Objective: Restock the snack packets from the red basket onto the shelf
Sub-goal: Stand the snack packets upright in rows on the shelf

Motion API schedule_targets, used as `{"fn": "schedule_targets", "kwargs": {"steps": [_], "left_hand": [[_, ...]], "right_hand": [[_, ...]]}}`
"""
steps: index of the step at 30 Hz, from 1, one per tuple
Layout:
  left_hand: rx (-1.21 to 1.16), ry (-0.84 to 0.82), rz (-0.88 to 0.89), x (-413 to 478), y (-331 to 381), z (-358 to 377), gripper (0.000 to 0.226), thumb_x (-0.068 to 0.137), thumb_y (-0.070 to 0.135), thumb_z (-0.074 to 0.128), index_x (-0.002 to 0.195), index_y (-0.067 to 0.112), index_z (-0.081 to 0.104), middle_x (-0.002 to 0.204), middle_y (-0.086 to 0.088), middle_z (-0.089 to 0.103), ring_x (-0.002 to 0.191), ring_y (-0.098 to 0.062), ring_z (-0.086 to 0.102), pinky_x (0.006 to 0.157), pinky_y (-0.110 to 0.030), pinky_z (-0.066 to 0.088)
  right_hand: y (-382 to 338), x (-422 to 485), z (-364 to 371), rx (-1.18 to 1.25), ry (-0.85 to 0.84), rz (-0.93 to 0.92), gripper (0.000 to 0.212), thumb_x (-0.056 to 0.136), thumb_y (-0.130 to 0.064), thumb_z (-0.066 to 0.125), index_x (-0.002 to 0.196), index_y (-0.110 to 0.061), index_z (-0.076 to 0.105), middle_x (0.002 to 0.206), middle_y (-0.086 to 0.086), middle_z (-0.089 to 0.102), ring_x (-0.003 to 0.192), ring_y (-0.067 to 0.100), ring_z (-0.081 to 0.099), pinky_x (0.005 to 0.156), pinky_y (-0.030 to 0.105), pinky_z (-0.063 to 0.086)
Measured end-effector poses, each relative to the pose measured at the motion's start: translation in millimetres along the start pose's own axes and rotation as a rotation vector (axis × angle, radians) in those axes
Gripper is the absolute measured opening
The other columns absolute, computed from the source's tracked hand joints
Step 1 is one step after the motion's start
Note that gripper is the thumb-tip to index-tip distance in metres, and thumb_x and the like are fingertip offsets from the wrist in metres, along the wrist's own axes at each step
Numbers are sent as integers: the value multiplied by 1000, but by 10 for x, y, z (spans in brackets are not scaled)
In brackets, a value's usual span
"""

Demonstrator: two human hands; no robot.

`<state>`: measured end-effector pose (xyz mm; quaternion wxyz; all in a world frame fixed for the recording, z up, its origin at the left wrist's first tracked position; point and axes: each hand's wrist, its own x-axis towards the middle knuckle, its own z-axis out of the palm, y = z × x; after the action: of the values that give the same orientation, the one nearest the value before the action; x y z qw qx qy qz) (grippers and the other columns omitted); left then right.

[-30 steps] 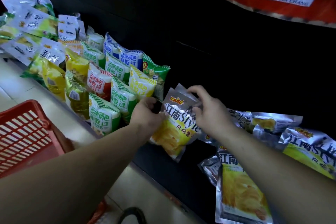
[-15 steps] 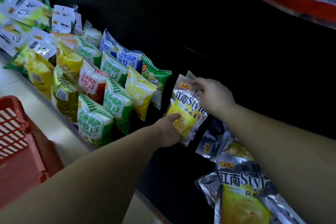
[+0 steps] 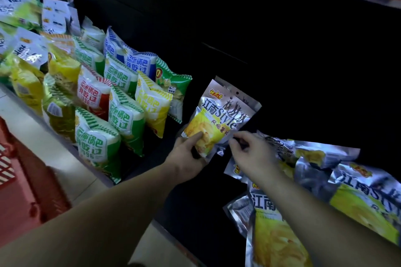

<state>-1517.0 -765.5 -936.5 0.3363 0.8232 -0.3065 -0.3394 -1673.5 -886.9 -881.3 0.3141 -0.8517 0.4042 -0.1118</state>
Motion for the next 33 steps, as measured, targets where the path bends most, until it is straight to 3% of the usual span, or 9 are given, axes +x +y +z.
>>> {"fn": "schedule_targets", "kwargs": {"steps": [3, 6, 9, 12, 15, 18, 23, 28, 33], "left_hand": [[-34, -52, 14, 47, 60, 99, 85, 85, 28, 79, 156, 39, 36, 152, -6, 33, 138, -22, 48, 116, -27, 39], [25, -71, 56, 73, 141, 105, 84, 85, 23, 77, 156, 40, 35, 147, -1, 47, 134, -20, 53, 111, -28, 45], [78, -66, 42, 37, 225, -16, 78, 86, 15, 71, 155, 35, 40, 139, 2, 58, 126, -20, 60, 104, -27, 51], [94, -98, 7, -38, 311, -165, 68, 85, 13, 74, 148, 25, 51, 136, -7, 62, 118, -24, 65, 102, -33, 54], [280, -175, -39, -204, 579, -329, 59, 88, 13, 75, 143, 16, 55, 134, -8, 62, 118, -25, 64, 96, -29, 52], [458, -220, 48, -549, 973, -292, 40, 93, 17, 67, 132, 9, 65, 128, -10, 67, 118, -28, 64, 92, -31, 49], [217, -448, 67, -1108, 977, 534, 31, 89, 34, 70, 117, 20, 68, 103, 2, 71, 100, -22, 69, 78, -28, 52], [-138, -413, -174, -1202, 811, 1121, 65, 75, 52, 83, 131, 36, 53, 119, 9, 67, 105, -15, 67, 92, -33, 58], [-126, -359, -252, -1051, 899, 1110, 57, 78, 38, 88, 122, 19, 57, 104, 7, 63, 84, -11, 65, 64, -24, 53]], "right_hand": [[140, -86, -138, -32, -35, -2, 40, 103, -42, 54, 141, -32, 57, 122, -5, 58, 101, 15, 61, 88, 37, 52], [206, -203, -285, -23, -26, -24, 36, 103, -37, 56, 139, -31, 59, 114, -12, 54, 93, 6, 57, 81, 27, 45], [210, -373, -433, -104, -42, -72, 34, 100, -34, 60, 133, -30, 64, 109, -11, 57, 85, 5, 56, 79, 29, 49], [183, -556, -647, -232, -159, -62, 34, 99, -36, 59, 133, -30, 63, 109, -9, 56, 94, 13, 58, 81, 30, 50], [76, -702, -912, -356, -239, -6, 24, 101, -38, 55, 122, -31, 64, 104, -5, 66, 82, 20, 68, 78, 42, 58], [42, -843, -1062, -359, -260, 61, 16, 100, -40, 57, 111, -32, 64, 95, -5, 65, 74, 17, 67, 74, 41, 59], [317, -1288, -1033, -217, -177, 108, 28, 100, -38, 59, 127, -30, 64, 118, -8, 58, 90, 15, 61, 85, 41, 55], [624, -1503, -1251, -324, 15, 13, 35, 99, -38, 57, 134, -37, 58, 125, -17, 50, 98, 13, 60, 77, 36, 54], [881, -1475, -1374, -549, 132, 109, 62, 90, -41, 69, 147, -27, 49, 153, 7, 41, 144, 32, 30, 116, 48, 32]]}}
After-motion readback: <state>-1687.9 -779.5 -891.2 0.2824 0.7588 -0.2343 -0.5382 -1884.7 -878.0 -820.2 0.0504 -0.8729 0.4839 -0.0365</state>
